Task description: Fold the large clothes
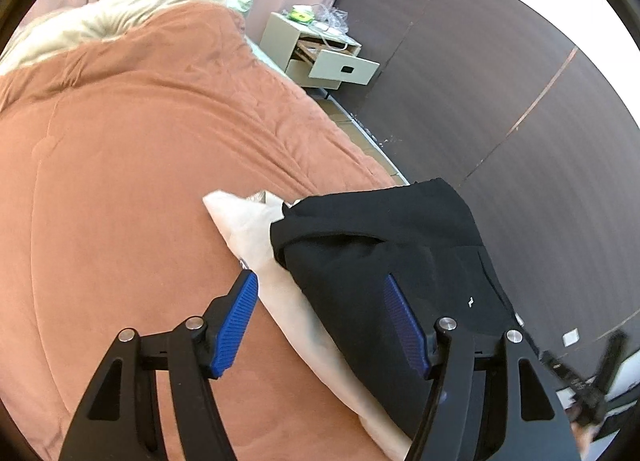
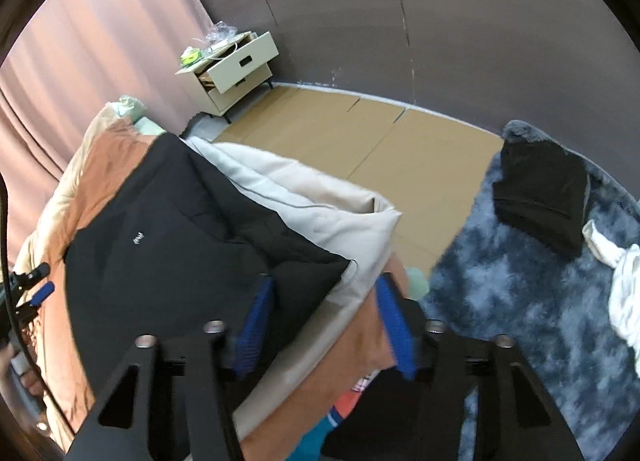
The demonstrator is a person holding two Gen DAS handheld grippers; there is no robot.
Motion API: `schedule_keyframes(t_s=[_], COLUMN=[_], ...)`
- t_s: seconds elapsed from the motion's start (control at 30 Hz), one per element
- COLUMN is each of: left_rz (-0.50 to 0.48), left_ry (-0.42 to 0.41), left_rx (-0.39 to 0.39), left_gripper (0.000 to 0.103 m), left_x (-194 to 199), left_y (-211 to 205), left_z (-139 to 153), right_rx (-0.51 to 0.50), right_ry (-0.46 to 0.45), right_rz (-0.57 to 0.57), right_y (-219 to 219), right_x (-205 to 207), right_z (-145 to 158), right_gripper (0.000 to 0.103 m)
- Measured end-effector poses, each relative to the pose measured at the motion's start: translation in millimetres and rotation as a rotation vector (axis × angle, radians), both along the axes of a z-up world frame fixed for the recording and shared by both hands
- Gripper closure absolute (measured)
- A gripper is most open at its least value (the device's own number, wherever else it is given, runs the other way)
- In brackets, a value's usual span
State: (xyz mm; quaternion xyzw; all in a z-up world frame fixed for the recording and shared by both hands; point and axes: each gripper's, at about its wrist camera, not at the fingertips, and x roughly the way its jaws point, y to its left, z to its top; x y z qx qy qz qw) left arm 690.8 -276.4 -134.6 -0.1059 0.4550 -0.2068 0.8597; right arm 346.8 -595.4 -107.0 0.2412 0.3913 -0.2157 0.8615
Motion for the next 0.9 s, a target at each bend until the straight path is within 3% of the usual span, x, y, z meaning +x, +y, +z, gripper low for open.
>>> schedule_keyframes(t_s=[0.13, 0.23, 0.43, 0.57, 0.73, 0.83, 0.9], left_rz=[-0.044, -0.071, -0.072, -0.07, -0.073, -0.068, -0.063], left_ry=[-0.017, -0.014, 0.002, 0.004, -0.014, 0.012, 0.03], left_rx=[0.035, 0.046, 0.082, 0.129, 0.13, 0.085, 0.068], left_gripper=[0.037, 0.037, 0.037, 0.038, 0.04, 0.04, 0.04], left_x=[3.8, 13.3, 35.2, 47.4, 41.0, 37.2, 35.3], left_y=[-12.1, -22.6, -34.9, -45.0, -41.8, -30.9, -25.7], left_z=[-5.3, -14.3, -45.2, -56.8, -42.2, -32.8, -28.1], right_rx=[-0.036, -0.041, -0.057, -0.076, -0.103, -0.128, -0.117], right_ry=[-0.035, -0.019, 0.067, 0.088, 0.12, 0.095, 0.085], right_rz=[0.101, 0.159, 0.143, 0.139, 0.111, 0.134, 0.172], right_y=[24.7, 38.8, 29.5, 28.8, 31.2, 37.0, 41.0], right_x=[7.3, 24.1, 39.5, 35.2, 38.0, 48.2, 62.1], right_z=[20.8, 13.5, -26.2, -39.3, -26.9, -3.4, 6.7], right_gripper=[0.061, 0.066, 0.092, 0.1, 0.101, 0.094, 0.094])
